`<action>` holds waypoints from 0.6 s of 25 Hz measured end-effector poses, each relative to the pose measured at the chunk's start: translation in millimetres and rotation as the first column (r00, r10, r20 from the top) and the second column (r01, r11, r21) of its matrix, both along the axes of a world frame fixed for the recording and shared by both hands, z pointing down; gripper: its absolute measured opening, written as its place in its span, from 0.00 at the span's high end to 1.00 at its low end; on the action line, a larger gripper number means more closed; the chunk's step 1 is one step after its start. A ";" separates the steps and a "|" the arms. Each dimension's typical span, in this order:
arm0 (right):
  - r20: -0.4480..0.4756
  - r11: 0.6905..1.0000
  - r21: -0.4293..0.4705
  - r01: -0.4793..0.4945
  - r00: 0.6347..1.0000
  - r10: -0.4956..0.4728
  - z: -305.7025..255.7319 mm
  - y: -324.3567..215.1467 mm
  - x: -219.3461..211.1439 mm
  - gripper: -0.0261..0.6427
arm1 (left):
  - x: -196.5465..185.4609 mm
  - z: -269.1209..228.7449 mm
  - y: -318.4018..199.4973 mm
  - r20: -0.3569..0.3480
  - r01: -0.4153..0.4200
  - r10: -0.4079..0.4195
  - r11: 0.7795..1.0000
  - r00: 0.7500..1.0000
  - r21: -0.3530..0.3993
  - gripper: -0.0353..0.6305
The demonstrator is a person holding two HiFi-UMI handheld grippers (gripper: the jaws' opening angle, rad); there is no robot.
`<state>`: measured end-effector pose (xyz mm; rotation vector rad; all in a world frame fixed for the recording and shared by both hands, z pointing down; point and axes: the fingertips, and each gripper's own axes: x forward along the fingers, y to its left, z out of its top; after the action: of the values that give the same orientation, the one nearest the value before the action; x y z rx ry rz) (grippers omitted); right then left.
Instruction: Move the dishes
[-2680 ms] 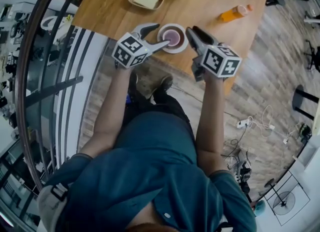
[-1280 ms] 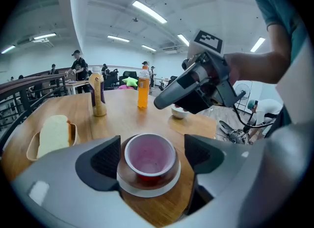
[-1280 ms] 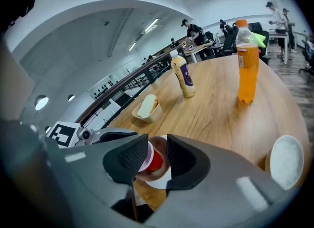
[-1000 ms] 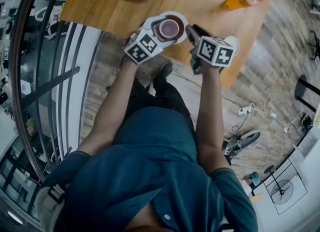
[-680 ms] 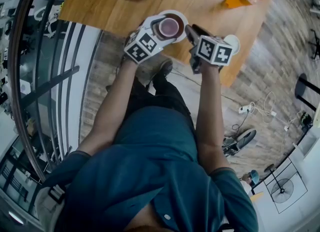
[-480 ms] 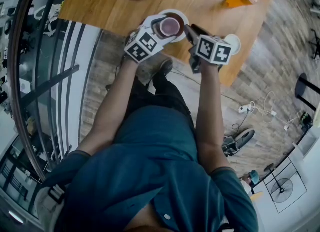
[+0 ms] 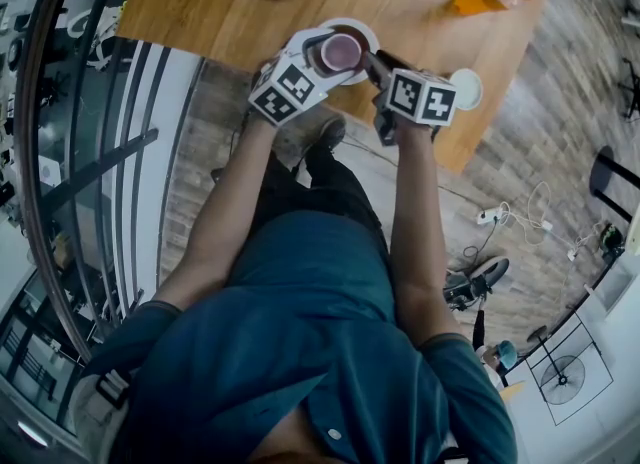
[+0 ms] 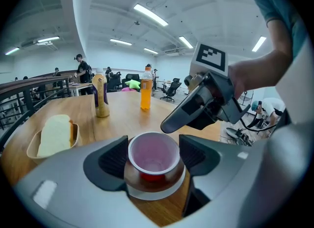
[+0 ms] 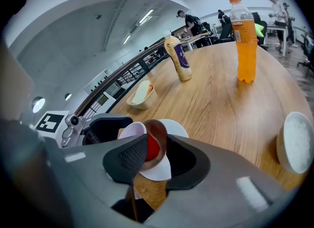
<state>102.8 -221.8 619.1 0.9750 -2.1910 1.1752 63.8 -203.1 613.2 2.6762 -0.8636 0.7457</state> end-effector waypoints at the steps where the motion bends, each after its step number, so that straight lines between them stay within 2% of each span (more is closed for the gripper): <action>1: -0.001 1.000 -0.005 0.000 1.000 0.000 1.9 0.8 0.0 0.81 | 0.3 -0.1 0.0 -0.001 0.000 0.000 1.000 1.000 0.001 0.46; 15: -0.032 0.997 -0.065 -0.043 0.999 0.041 23.8 4.5 5.1 0.83 | 0.9 -3.8 -2.1 -0.017 0.002 -0.002 1.000 1.000 0.012 0.47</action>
<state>107.9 -217.3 642.9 1.0096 -2.1036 1.2354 64.7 -205.1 609.3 2.6879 -0.8690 0.7191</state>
